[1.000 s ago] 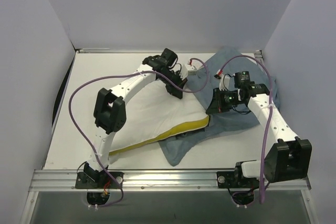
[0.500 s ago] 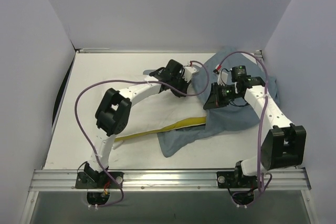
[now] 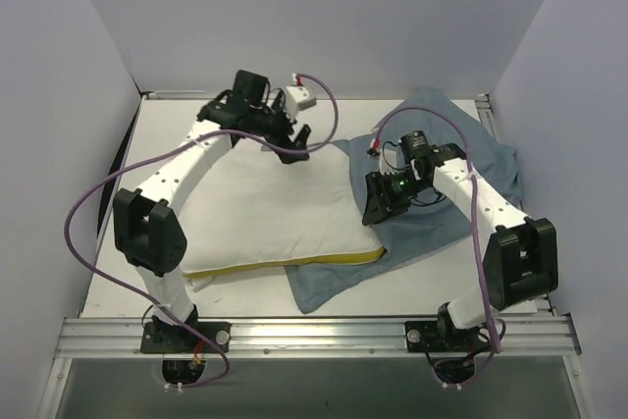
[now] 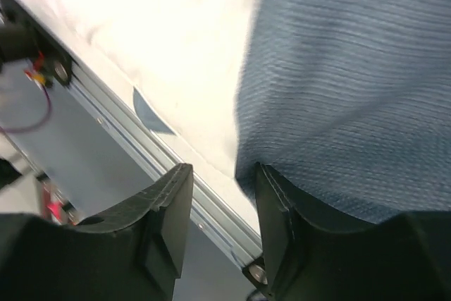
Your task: Put the pillow into the pillowcase
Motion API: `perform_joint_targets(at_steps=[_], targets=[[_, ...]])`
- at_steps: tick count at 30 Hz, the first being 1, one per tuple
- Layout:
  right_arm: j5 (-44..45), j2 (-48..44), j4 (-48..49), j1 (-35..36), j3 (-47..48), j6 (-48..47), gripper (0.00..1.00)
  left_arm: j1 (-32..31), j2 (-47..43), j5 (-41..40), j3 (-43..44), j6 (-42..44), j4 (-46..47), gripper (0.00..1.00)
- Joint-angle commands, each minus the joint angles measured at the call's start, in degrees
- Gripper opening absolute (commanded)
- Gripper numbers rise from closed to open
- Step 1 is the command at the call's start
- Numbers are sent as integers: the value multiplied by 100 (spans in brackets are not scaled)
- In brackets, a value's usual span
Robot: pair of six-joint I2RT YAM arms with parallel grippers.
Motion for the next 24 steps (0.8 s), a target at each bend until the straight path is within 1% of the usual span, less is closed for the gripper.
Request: perform_joint_targets(at_steps=[1, 3, 4, 5, 7, 9, 10, 11, 14, 16, 17, 19, 20, 21, 22, 23, 24], targets=[[351, 101, -650, 185, 305, -609, 40, 711, 413, -7, 594, 979, -1164, 97], [484, 268, -642, 194, 402, -548, 36, 948, 746, -253, 824, 1112, -1210, 97], [449, 469, -685, 194, 516, -416, 26, 1088, 879, -306, 833, 1226, -1219, 97], [449, 567, -729, 203, 587, -389, 22, 1133, 915, -324, 789, 1314, -1210, 97], [326, 743, -738, 194, 710, -258, 11, 1143, 994, -693, 640, 1499, -1018, 98], [151, 770, -747, 194, 868, -266, 2, 1186, 1152, -808, 473, 1535, -824, 97], [107, 744, -756, 194, 912, -283, 0, 1247, 1239, -799, 464, 1648, -780, 97], [54, 744, -764, 203, 939, -292, 0, 1265, 1432, -782, 499, 1727, -788, 97], [-96, 709, -782, 211, 1009, -301, 0, 1266, 1609, -554, 665, 2123, -946, 97], [-87, 709, -765, 194, 1132, -248, 0, 1239, 1391, 41, 701, 2133, -1060, 97], [-139, 709, -738, 150, 1167, -205, 0, 1161, 1016, 732, 649, 2089, -1061, 98], [-210, 621, -599, 97, 1168, -91, 0, 880, 644, 853, 413, 1782, -1043, 97], [-175, 586, -537, 80, 1141, -46, 0, 722, 251, 932, 228, 1807, -1104, 97], [-149, 499, -466, 71, 1098, 50, 0, 347, 12, 932, 9, 2016, -1209, 97], [-123, 463, -361, 71, 1028, 94, 0, 151, -216, 863, -246, 2114, -1219, 97], [-105, 437, -352, 71, 992, 121, 0, -77, -654, 766, -883, 2246, -1228, 97], [-96, 384, -343, 80, 957, 182, 0, -488, -832, 435, -1168, 2543, -1254, 97]])
